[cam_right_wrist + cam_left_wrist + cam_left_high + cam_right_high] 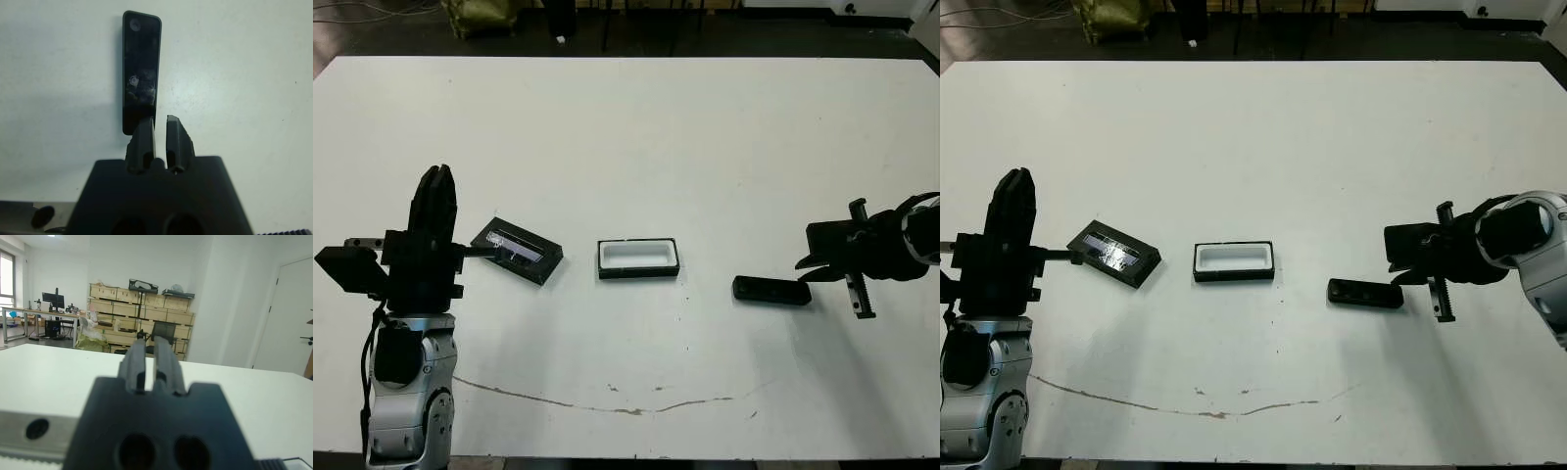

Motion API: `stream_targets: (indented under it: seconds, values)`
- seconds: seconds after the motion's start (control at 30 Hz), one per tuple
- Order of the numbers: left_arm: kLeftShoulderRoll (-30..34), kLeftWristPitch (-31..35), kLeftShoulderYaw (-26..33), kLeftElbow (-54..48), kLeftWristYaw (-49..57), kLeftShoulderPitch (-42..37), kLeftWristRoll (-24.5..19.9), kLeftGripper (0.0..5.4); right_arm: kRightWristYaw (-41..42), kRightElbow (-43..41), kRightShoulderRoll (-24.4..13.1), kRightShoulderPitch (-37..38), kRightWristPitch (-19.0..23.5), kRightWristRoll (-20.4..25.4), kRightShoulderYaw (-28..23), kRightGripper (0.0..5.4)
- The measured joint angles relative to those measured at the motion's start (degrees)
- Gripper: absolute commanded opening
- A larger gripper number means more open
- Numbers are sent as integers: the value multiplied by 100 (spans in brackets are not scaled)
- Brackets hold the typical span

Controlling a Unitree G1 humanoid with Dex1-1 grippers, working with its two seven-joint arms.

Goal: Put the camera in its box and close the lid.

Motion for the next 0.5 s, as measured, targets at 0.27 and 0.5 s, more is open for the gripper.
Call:
stream_targets:
  seconds: [0.27, 0.5]
  values:
    - [-1, 13, -1, -29, 39, 1, -1, 3, 36, -474, -123, 194, 338, -8, 4, 0]
    - [0, -1, 2, -26, 38, 1, 2, 3, 39, -466, -133, 347, 352, 180, -19, 0]
